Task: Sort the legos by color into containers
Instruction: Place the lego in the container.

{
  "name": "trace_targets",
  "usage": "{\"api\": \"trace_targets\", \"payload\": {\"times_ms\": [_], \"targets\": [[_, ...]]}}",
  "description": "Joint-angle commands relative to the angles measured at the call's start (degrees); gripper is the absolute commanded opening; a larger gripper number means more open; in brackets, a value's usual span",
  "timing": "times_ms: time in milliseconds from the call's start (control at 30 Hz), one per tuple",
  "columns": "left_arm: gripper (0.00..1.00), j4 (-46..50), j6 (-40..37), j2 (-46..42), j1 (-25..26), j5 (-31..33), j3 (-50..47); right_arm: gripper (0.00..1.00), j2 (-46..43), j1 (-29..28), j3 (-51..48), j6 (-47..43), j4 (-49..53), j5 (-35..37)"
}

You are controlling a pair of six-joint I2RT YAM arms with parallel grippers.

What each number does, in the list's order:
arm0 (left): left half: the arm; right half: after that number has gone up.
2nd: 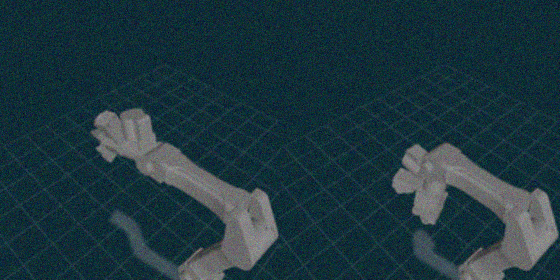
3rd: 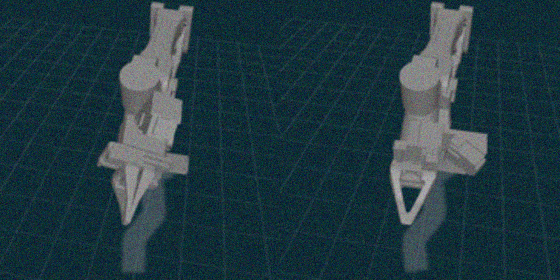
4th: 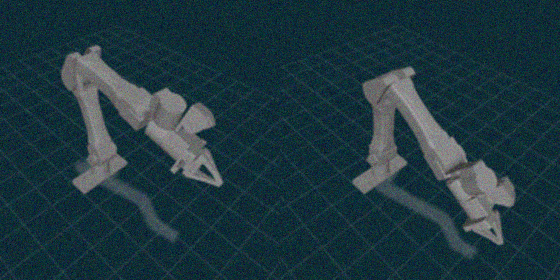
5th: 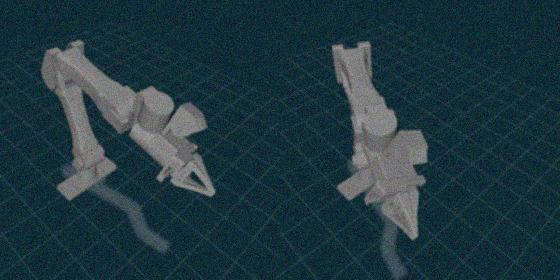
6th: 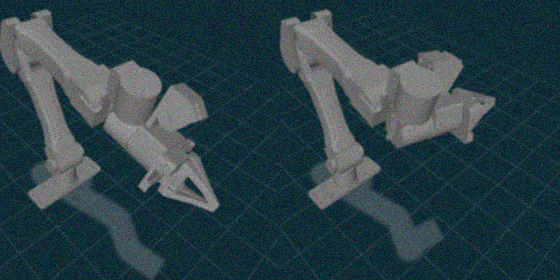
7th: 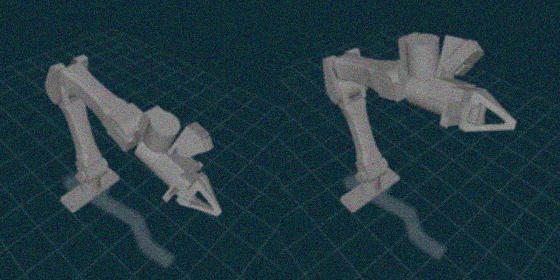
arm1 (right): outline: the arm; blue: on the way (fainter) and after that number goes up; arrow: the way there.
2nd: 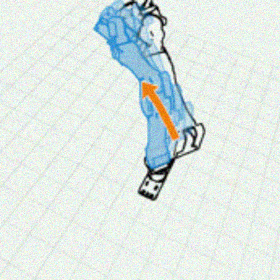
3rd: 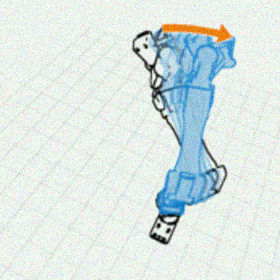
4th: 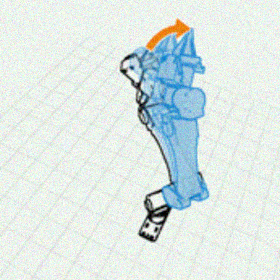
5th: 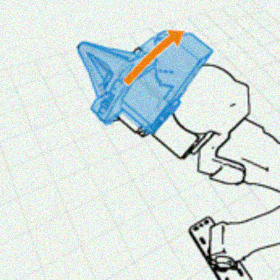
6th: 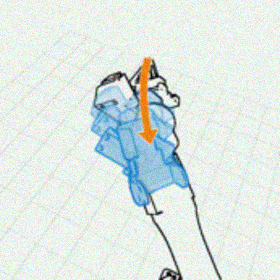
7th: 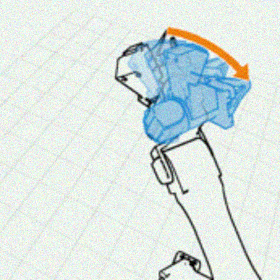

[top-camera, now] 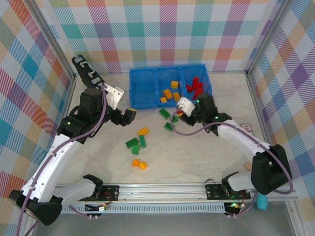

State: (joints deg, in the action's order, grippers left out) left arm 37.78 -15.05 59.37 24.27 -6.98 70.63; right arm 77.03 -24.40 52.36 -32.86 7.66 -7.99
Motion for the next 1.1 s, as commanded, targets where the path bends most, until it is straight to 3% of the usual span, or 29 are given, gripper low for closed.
{"api": "trace_targets", "payload": {"times_ms": [0, 300, 733, 1067], "targets": [[1.00, 0.0, -0.8, -1.2, 0.7, -1.1, -0.5, 0.31, -0.3, 4.9, 0.4, 6.0, -5.9, -1.0], [1.00, -0.1, -1.1, -1.4, 0.7, -0.8, -0.9, 0.30, 13.8, 16.2, 12.7, 14.9, -7.2, -0.2], [1.00, 0.3, -1.0, 0.8, 0.8, -1.6, 0.1, 0.30, 40.0, 17.9, 37.3, 14.9, -3.5, 4.1], [1.00, 1.2, -1.0, 3.2, 1.0, -2.7, 1.2, 0.47, 44.0, 17.9, 41.8, 14.4, -1.4, 3.5]]}}
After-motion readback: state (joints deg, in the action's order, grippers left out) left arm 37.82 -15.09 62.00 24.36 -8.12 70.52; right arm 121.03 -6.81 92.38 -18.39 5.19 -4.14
